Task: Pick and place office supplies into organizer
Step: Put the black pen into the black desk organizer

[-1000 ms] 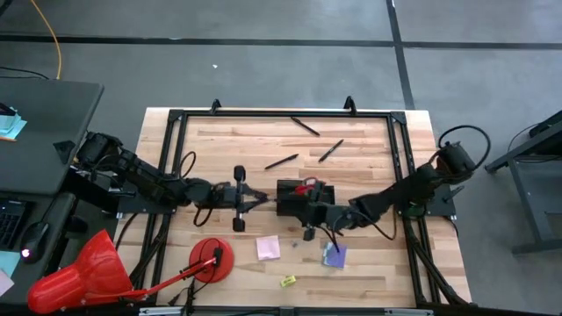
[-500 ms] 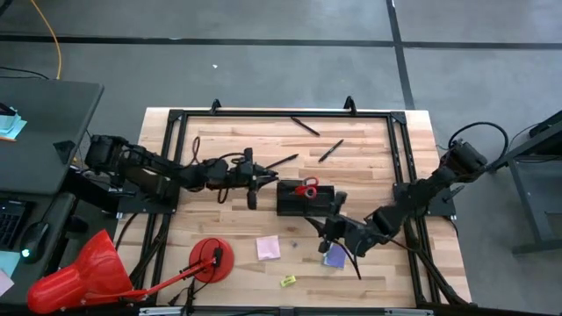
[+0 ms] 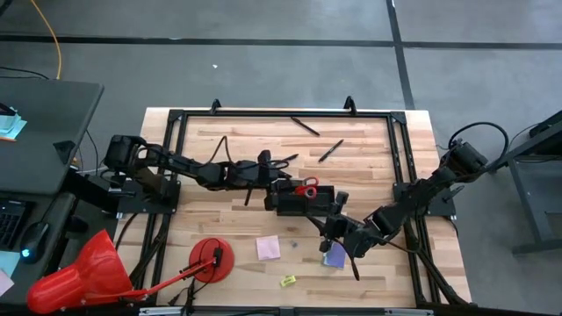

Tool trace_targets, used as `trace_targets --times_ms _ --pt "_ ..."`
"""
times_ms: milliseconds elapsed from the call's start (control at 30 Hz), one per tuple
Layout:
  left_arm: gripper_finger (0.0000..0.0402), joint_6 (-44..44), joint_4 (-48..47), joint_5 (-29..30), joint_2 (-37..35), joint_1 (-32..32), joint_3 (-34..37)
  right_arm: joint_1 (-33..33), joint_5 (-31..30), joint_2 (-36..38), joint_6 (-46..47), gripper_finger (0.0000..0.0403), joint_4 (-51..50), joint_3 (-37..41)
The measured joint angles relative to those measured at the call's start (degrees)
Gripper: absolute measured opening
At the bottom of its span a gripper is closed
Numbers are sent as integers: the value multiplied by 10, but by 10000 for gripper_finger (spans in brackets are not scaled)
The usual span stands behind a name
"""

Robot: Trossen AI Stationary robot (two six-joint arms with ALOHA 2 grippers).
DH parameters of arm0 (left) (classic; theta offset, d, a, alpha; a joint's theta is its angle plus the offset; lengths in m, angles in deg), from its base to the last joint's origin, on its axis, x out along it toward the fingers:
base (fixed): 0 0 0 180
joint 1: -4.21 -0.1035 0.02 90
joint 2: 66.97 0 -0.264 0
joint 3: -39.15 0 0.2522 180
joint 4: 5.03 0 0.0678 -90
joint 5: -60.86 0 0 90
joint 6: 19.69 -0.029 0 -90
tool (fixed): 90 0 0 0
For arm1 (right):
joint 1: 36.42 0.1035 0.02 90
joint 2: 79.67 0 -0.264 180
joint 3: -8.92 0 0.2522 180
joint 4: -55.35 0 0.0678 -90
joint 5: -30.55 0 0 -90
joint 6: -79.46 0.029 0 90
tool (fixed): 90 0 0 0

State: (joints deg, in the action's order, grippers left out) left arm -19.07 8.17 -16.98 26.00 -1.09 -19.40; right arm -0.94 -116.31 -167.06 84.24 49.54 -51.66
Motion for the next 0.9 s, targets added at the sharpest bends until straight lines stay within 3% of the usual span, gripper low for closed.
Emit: trace_targets --times_ms 733,900 --pt "63 27 -40 -25 0 0 0 -2 5 0 14 140 0 0" --pt "106 29 -46 -10 0 1 0 -2 5 0 14 140 0 0"
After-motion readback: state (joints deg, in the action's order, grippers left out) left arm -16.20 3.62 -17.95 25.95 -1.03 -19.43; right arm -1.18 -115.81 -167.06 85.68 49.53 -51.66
